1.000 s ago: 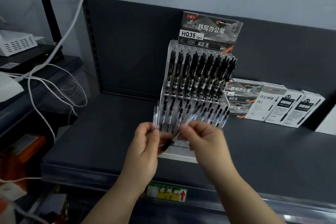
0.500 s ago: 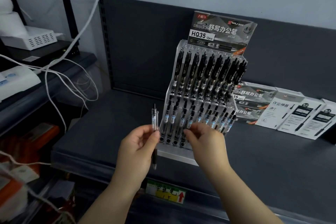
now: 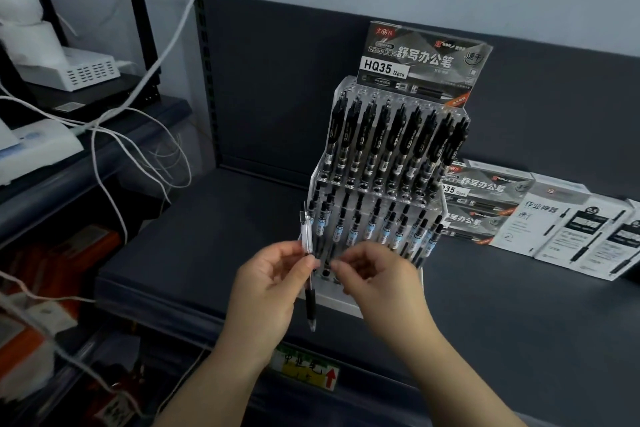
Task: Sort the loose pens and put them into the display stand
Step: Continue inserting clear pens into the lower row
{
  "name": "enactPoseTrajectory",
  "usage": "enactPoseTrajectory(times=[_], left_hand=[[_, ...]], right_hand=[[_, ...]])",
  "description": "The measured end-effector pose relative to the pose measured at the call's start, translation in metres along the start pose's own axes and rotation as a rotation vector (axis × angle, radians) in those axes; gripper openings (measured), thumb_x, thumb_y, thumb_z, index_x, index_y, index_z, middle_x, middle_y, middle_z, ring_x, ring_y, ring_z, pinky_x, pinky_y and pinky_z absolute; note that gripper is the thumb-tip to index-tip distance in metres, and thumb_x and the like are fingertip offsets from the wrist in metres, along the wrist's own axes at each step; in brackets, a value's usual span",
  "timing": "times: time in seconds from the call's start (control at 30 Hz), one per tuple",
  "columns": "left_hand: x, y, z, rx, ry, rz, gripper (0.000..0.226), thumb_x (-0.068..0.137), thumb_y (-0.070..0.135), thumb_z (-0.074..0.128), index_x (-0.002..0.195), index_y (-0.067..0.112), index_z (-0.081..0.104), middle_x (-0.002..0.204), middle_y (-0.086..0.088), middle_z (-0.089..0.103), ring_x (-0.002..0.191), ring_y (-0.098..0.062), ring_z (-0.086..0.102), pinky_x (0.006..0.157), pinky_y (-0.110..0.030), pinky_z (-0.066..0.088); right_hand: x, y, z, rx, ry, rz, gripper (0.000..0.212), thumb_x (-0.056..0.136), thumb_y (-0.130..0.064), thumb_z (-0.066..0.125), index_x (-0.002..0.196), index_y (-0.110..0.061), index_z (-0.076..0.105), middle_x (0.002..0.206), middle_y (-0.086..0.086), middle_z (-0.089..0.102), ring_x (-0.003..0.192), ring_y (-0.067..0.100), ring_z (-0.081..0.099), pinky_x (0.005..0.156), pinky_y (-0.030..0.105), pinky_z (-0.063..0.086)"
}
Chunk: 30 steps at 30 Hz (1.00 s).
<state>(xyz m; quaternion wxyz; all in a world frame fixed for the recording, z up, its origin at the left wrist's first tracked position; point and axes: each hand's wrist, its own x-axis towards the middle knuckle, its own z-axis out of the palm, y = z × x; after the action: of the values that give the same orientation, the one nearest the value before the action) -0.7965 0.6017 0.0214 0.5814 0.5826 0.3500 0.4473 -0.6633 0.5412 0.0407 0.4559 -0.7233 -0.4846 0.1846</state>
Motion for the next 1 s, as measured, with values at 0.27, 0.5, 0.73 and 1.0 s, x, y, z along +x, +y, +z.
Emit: enactPoseTrajectory(times=[0.27, 0.5, 0.73, 1.0], left_hand=[[-0.004, 0.006, 0.022, 0.032, -0.131, 0.052, 0.02, 0.089, 0.007, 0.058, 0.098, 0.021, 0.069, 0.099, -0.002, 0.065, 0.082, -0.008, 0.068, 0.066, -0.017, 0.052], [-0.001, 0.005, 0.026, 0.168, -0.156, 0.103, 0.023, 0.09, 0.013, 0.058, 0.102, 0.032, 0.066, 0.09, 0.007, 0.071, 0.082, -0.002, 0.065, 0.073, -0.014, 0.05], [0.012, -0.017, 0.006, 0.672, -0.174, 0.299, 0.017, 0.088, 0.021, 0.061, 0.103, 0.028, 0.067, 0.098, 0.022, 0.059, 0.095, 0.005, 0.056, 0.076, -0.003, 0.04], [0.02, -0.032, -0.01, 0.986, -0.227, 0.534, 0.021, 0.077, 0.016, 0.075, 0.097, 0.021, 0.074, 0.096, 0.011, 0.067, 0.094, -0.012, 0.06, 0.082, -0.029, 0.044]], right_hand=[[-0.006, -0.003, -0.02, 0.176, -0.281, 0.001, 0.012, 0.087, -0.013, 0.064, 0.093, -0.019, 0.072, 0.072, -0.005, 0.07, 0.062, 0.0, 0.062, 0.056, 0.012, 0.046], [-0.001, -0.001, -0.033, 0.166, 0.039, 0.084, 0.008, 0.079, -0.022, 0.073, 0.074, -0.021, 0.067, 0.062, -0.003, 0.066, 0.049, -0.001, 0.056, 0.049, 0.013, 0.045], [0.013, 0.003, -0.019, -0.061, 0.252, 0.086, 0.022, 0.081, -0.031, 0.071, 0.067, -0.028, 0.054, 0.064, -0.007, 0.063, 0.057, 0.006, 0.058, 0.051, 0.016, 0.044], [0.013, 0.012, 0.006, -0.354, 0.191, 0.126, 0.024, 0.085, -0.032, 0.066, 0.076, -0.012, 0.057, 0.069, 0.001, 0.06, 0.065, 0.017, 0.056, 0.055, 0.027, 0.044]])
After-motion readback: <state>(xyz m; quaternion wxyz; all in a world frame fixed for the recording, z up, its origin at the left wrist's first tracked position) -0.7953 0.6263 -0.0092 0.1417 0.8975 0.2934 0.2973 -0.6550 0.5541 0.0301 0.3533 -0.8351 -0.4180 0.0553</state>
